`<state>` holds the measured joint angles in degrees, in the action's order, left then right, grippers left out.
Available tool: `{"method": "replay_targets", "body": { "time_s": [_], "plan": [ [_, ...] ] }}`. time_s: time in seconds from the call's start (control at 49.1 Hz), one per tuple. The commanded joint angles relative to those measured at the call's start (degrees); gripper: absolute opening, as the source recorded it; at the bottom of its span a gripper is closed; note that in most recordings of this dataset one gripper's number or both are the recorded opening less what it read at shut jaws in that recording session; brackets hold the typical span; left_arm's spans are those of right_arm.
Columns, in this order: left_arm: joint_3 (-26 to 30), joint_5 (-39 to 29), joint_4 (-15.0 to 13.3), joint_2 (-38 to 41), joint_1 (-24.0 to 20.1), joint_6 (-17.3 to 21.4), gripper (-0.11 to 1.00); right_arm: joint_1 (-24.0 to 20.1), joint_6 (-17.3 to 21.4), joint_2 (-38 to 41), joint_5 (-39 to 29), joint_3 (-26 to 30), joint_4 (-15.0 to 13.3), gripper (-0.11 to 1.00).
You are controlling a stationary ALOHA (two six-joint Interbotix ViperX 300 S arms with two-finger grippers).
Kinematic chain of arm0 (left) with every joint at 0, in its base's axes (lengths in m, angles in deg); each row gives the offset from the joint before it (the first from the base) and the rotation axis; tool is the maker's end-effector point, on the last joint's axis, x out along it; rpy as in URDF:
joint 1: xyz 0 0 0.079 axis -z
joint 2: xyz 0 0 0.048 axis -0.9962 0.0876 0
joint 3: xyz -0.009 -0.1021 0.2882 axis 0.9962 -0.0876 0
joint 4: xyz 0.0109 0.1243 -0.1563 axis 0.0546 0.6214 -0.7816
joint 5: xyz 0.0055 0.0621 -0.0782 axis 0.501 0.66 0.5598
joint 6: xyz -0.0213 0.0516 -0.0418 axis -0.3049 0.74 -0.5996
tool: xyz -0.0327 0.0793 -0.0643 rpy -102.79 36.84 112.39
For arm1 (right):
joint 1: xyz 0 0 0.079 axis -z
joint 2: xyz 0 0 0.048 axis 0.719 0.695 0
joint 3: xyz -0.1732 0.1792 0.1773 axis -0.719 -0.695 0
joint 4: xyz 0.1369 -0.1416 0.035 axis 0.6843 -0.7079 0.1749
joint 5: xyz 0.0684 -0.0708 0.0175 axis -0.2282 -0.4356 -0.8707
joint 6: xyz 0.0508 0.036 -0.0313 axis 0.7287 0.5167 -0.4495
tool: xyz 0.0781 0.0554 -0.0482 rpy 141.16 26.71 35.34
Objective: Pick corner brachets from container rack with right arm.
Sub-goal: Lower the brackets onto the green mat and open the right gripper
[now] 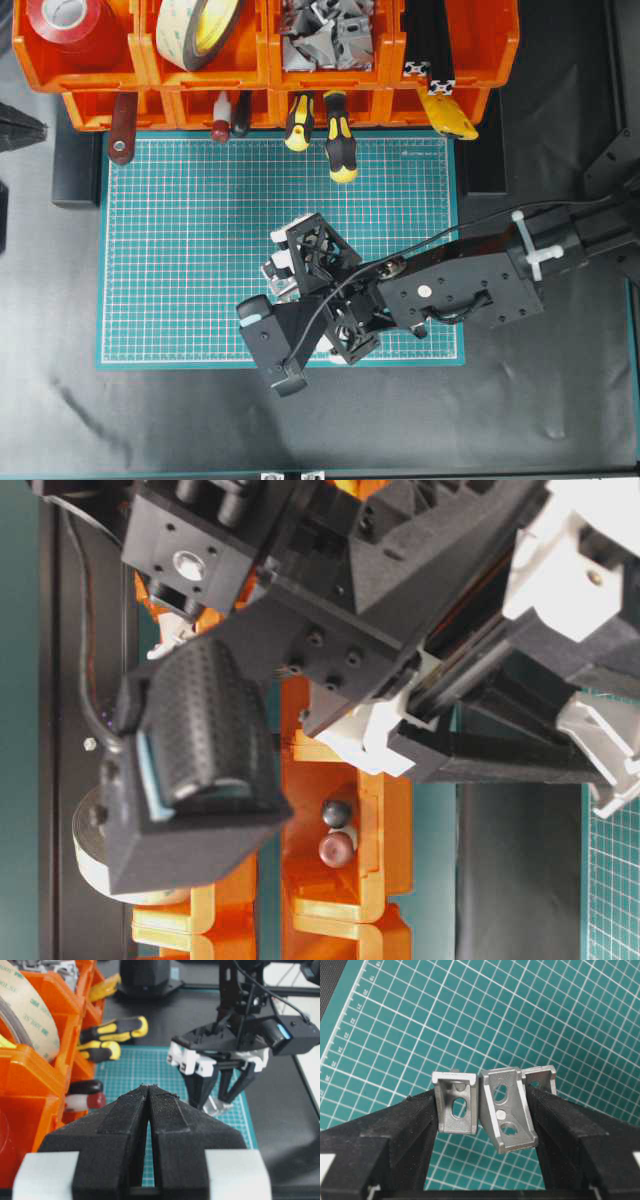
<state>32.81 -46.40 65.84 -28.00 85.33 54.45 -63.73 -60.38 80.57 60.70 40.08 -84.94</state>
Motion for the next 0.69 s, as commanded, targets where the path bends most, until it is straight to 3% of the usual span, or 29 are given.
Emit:
{"method": "replay_targets", "body": {
  "time_s": [0.0,0.366,0.509,0.672],
  "plan": [
    [1.41,0.7,0.18,0.53,0.18,0.0,0.0,0.18,0.18,-0.44,0.88,1.58,0.0,0.53],
    [1.41,0.62,0.18,0.62,0.09,0.09,0.0,0.18,0.62,0.44,0.97,1.41,0.26,0.54],
    [1.41,0.62,0.18,0.44,-0.26,-0.26,0.0,0.26,2.64,0.53,1.05,1.58,0.35,0.8],
    [1.41,0.53,0.18,0.35,-0.35,-0.18,0.0,0.18,6.68,0.26,1.05,1.41,0.35,0.79]
  ]
}}
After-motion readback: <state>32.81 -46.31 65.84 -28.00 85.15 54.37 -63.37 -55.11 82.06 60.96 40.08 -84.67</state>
